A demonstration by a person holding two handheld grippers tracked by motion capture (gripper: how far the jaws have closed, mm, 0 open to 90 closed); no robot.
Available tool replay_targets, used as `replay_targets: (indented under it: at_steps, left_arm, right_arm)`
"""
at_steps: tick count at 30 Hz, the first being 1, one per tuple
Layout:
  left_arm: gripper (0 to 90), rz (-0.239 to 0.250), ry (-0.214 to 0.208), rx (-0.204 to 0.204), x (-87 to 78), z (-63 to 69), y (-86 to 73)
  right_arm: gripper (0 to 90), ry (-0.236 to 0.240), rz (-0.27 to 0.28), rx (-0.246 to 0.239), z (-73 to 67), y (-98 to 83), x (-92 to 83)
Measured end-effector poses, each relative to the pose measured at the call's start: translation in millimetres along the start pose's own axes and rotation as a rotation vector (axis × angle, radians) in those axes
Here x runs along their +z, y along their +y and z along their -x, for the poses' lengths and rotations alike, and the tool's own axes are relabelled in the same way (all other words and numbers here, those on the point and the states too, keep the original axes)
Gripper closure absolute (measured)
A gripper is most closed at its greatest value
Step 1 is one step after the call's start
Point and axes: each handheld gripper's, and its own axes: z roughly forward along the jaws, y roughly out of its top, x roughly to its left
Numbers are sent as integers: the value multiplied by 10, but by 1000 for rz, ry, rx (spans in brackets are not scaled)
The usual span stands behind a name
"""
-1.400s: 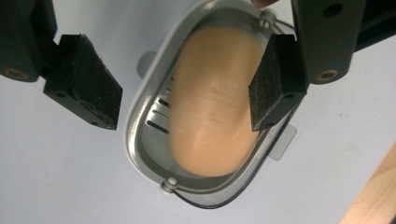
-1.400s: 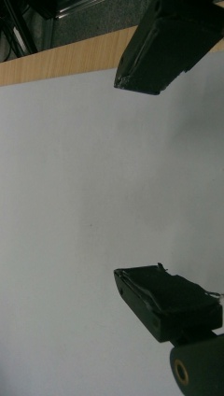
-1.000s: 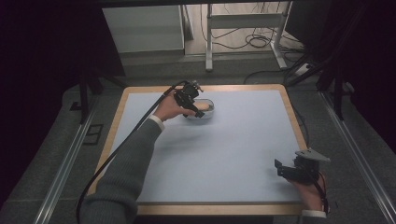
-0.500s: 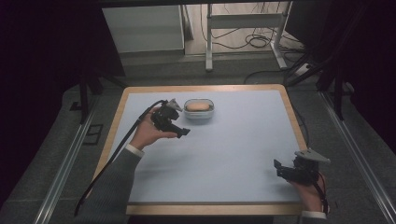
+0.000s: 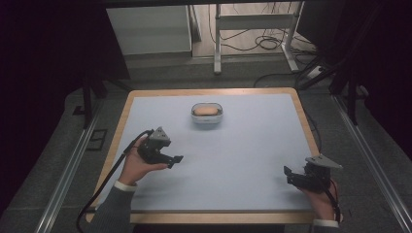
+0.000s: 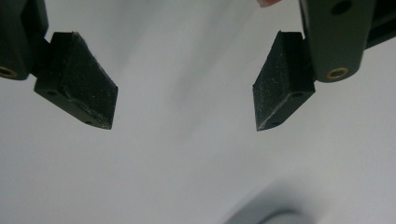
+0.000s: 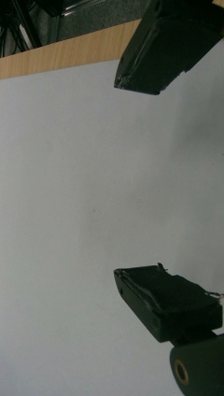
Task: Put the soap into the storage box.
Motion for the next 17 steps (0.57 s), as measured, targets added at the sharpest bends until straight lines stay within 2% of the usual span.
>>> replay_targets:
  at_steps: [4, 6, 9, 17]
  left_arm:
    - [225, 13, 3, -34, -36, 31, -168]
    - [223, 13, 16, -37, -60, 50, -220]
    - [223, 26, 3, -45, -84, 57, -254]
    - [216, 28, 10, -67, -47, 25, -280]
  right_arm:
    - [80, 0, 1, -3, -10, 4, 0]
    - [80, -2, 1, -2, -18, 2, -2]
    - [80, -3, 4, -3, -27, 3, -3]
    - [80, 19, 21, -18, -78, 32, -14]
